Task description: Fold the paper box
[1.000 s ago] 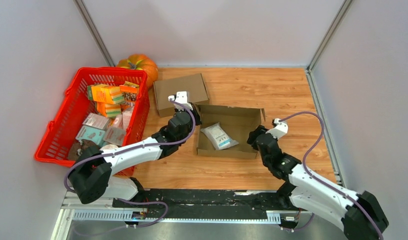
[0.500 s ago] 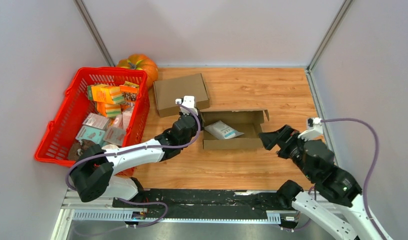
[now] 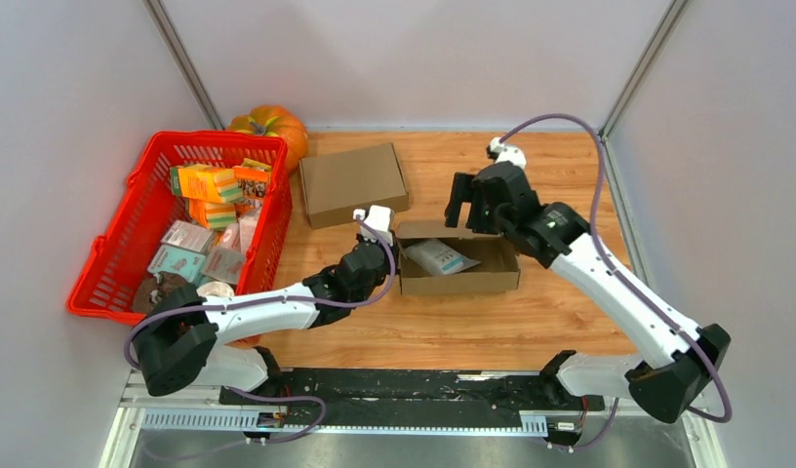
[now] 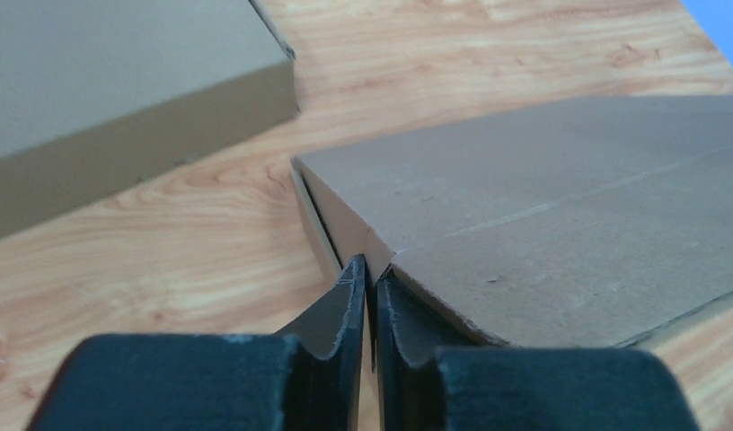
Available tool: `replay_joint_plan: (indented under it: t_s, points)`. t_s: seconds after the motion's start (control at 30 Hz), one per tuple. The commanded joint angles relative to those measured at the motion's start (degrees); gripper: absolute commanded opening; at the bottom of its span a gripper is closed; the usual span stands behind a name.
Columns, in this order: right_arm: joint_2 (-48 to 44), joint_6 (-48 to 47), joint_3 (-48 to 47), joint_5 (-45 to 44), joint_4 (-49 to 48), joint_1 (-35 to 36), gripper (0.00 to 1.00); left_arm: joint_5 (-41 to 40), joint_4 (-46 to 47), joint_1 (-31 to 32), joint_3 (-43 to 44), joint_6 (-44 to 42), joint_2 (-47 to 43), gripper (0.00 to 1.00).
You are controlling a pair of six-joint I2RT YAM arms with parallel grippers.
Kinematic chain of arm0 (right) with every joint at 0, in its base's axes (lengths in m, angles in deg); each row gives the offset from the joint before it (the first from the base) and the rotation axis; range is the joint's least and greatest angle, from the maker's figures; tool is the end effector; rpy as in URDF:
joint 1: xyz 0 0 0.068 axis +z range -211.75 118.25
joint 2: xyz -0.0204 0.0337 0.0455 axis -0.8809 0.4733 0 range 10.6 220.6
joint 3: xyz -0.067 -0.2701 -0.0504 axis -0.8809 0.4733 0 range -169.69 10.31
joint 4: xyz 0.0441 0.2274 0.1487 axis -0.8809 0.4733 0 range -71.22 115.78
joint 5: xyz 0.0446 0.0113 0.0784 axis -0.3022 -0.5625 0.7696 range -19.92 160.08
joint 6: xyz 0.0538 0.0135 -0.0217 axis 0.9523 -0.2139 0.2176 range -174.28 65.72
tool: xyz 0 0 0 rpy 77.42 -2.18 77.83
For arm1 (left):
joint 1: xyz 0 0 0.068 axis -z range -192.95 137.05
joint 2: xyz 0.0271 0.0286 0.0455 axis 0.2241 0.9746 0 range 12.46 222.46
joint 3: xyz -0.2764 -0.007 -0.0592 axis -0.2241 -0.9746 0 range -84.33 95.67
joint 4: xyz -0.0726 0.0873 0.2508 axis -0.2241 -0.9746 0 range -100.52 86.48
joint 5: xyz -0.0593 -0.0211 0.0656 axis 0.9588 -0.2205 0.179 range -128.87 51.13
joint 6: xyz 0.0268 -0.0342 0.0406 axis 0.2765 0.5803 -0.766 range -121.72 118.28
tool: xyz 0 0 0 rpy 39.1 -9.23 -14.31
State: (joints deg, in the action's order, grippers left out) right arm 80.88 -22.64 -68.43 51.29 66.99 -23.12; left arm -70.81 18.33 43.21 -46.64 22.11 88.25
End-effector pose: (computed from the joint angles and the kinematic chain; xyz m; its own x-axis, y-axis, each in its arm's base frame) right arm 0.2151 0.1539 0.3955 -0.6340 0.1291 -0.7625 -0.0765 0.9707 0.2280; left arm 0.1867 -0.2368 0.2353 -0.3130 -0.1488 -0.9380 0.3231 0.9121 -0.2525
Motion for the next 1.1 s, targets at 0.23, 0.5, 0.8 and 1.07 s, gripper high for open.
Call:
replay_joint_plan:
  t_s: [0.23,0.5,0.8,1.07]
  points:
    - [-13.9,12.5,34.2,7.4,-23.6,2.6,0.79,7.7,-23.6,8.6,-12.6,7.3,-22.4,0.62]
    - [-19.7,12.6,48.5,8.2,-27.4,1.5,0.8,22.9,-36.2,7.7,-6.7,11.3,-30.9,0.57]
    - [-25.5,1.2,43.7,19.9,-12.4,-22.4,0.81,43.0,-25.4,-4.0,17.2,11.3,9.0,0.44]
    - [-10.4,-0.1,43.2,37.1,-20.6,-36.5,0.68,45.7,-23.3,-5.6,18.1,7.7,18.8,0.49]
